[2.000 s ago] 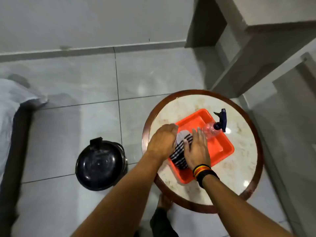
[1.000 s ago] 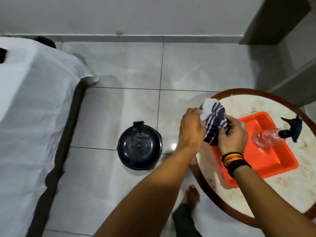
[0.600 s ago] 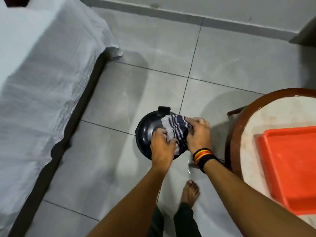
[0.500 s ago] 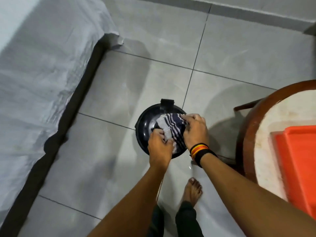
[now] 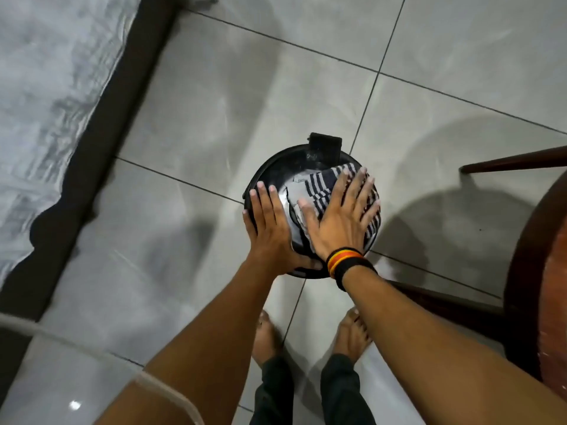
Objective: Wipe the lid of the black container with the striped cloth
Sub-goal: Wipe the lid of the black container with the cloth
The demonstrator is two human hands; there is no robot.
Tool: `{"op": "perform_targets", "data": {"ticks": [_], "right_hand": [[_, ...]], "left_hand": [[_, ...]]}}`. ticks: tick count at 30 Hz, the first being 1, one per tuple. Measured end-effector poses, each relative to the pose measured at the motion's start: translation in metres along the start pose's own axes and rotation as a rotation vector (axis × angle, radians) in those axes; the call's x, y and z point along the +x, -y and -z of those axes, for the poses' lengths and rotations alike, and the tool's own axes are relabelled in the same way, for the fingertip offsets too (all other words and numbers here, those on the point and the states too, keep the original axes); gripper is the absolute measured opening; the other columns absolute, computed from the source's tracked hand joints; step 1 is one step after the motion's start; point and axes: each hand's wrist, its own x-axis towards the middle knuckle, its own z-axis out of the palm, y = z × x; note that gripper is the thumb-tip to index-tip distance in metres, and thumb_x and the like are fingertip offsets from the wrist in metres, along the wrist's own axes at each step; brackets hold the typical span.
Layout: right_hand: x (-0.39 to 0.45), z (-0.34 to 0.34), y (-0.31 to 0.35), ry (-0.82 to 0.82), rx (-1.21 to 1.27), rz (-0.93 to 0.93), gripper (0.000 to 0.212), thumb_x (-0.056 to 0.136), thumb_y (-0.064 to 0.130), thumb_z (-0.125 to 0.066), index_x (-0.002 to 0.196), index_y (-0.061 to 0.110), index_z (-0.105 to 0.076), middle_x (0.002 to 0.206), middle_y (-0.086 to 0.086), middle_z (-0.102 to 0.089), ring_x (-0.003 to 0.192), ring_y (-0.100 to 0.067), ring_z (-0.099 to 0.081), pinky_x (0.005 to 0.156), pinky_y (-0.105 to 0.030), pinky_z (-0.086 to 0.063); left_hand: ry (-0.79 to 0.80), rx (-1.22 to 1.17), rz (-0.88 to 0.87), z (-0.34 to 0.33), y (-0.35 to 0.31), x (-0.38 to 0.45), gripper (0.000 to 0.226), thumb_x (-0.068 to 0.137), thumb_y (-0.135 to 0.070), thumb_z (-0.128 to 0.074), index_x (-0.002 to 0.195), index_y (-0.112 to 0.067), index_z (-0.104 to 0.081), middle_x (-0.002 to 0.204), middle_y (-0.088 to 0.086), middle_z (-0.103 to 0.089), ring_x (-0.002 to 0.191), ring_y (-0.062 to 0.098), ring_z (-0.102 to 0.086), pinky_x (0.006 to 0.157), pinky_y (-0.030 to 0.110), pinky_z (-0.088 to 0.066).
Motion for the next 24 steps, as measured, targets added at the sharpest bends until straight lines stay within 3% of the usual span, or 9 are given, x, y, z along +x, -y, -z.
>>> {"op": "perform_targets", "data": {"ticks": [4,8,11,12,14,16,18,21,24], "right_hand": [[0.033,-0.015,0.028,-0.016,-0.116,0.049,0.082,0.096,0.066,-0.021,0.16,0.018,-0.002,0.169,-0.018,0.004,0.155,-0.04,0.007,0.119,-0.071,0.0],[0.05,-0.013,0.04,0.052,-0.224,0.395,0.066,0.102,0.054,-0.018,0.16,0.024,-0.01,0.17,-0.008,-0.001,0.157,-0.031,0.004,0.122,-0.066,0.0],[0.03,0.008,-0.012,0.191,-0.346,0.719,0.063,0.104,0.052,-0.021,0.161,0.026,-0.008,0.171,-0.005,-0.001,0.157,-0.027,0.004,0.123,-0.062,-0.007],[0.021,0.015,-0.032,0.234,-0.361,0.733,0.063,0.104,0.052,-0.023,0.16,0.028,-0.006,0.171,-0.003,-0.001,0.157,-0.026,0.004,0.124,-0.062,-0.007],[0.016,0.022,-0.057,0.213,-0.308,0.566,0.063,0.104,0.051,-0.023,0.16,0.033,-0.002,0.17,-0.001,0.003,0.157,-0.025,0.006,0.125,-0.06,-0.005],[0.035,0.022,-0.043,0.156,-0.2,0.32,0.061,0.104,0.051,-0.02,0.16,0.034,-0.002,0.171,-0.003,0.002,0.157,-0.027,0.006,0.126,-0.057,-0.001],[0.07,0.02,-0.007,0.108,-0.135,0.206,0.06,0.103,0.051,-0.021,0.16,0.03,-0.013,0.171,-0.005,-0.006,0.157,-0.03,-0.001,0.126,-0.057,-0.001],[0.096,0.017,0.036,0.131,-0.219,0.378,0.06,0.102,0.048,-0.023,0.155,0.02,-0.03,0.167,-0.007,-0.022,0.156,-0.035,-0.007,0.124,-0.06,-0.005],[0.091,0.02,0.037,0.179,-0.301,0.56,0.06,0.103,0.05,-0.024,0.149,0.016,-0.04,0.159,-0.007,-0.039,0.155,-0.032,-0.015,0.124,-0.06,-0.007]], "left_hand": [[0.009,-0.046,-0.035,-0.006,0.005,0.004,0.171,0.034,-0.095,-0.047,0.158,0.001,0.022,0.158,0.011,0.043,0.146,0.034,0.042,0.117,0.058,0.024],[0.038,-0.094,-0.017,-0.002,0.002,0.007,0.168,0.036,-0.095,-0.045,0.152,-0.005,0.035,0.153,0.01,0.051,0.143,0.032,0.048,0.117,0.058,0.028],[0.077,-0.145,0.019,0.005,-0.001,0.002,0.172,0.043,-0.093,-0.067,0.155,-0.01,0.034,0.153,0.005,0.056,0.142,0.03,0.053,0.115,0.055,0.031],[0.094,-0.147,0.038,0.008,-0.003,0.002,0.174,0.045,-0.088,-0.075,0.156,-0.011,0.034,0.154,0.004,0.055,0.143,0.03,0.052,0.116,0.056,0.03],[0.11,-0.111,0.064,0.009,-0.006,0.002,0.174,0.049,-0.079,-0.083,0.155,-0.01,0.036,0.157,0.007,0.053,0.145,0.032,0.049,0.12,0.059,0.024],[0.126,-0.088,0.068,0.01,-0.006,0.003,0.174,0.05,-0.077,-0.085,0.154,-0.008,0.036,0.158,0.01,0.05,0.146,0.034,0.048,0.121,0.061,0.021],[0.116,-0.084,0.059,0.008,-0.005,0.004,0.174,0.049,-0.075,-0.086,0.155,-0.008,0.035,0.16,0.009,0.048,0.147,0.034,0.047,0.121,0.06,0.021],[0.111,-0.077,0.083,0.006,-0.005,0.004,0.174,0.049,-0.074,-0.087,0.156,-0.009,0.035,0.161,0.009,0.047,0.147,0.033,0.046,0.12,0.058,0.023],[0.108,-0.066,0.099,0.008,-0.008,0.002,0.173,0.05,-0.074,-0.087,0.154,-0.011,0.037,0.161,0.008,0.047,0.148,0.032,0.046,0.121,0.058,0.021]]}}
